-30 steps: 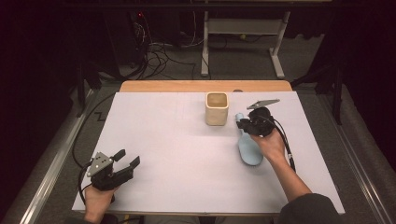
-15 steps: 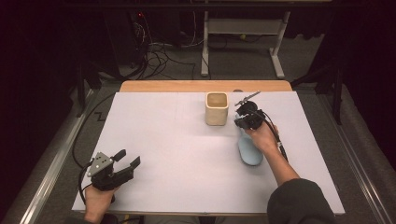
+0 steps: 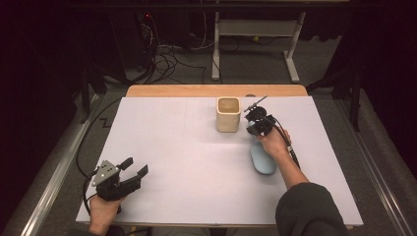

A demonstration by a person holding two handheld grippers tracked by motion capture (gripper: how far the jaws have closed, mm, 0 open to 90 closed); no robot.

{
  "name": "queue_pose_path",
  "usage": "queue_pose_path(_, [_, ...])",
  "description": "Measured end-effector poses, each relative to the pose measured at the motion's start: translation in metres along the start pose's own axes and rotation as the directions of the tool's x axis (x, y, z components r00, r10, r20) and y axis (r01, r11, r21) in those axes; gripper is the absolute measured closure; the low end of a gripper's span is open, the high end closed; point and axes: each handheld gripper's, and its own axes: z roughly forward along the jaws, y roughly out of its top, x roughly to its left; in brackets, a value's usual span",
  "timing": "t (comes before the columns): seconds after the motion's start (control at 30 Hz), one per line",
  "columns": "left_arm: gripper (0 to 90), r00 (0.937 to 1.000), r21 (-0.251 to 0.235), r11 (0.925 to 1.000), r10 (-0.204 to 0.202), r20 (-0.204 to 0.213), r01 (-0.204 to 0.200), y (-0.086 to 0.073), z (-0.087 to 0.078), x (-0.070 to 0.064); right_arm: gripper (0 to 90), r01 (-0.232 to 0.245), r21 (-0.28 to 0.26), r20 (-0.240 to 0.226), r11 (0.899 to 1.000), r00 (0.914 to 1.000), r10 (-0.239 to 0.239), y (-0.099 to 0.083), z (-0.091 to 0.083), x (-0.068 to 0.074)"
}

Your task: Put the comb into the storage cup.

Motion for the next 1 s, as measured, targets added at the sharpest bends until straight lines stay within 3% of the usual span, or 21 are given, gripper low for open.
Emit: queue_pose_path(1.0, [34.0,1.0000,0.005,1.0000,-0.007,0.003,0.007,-0.0003,0.0004,0.0012,90.0,-0.006,0.062,0.036,0.998,0.9994,0.004,0.0020,0.0087,-0.0071])
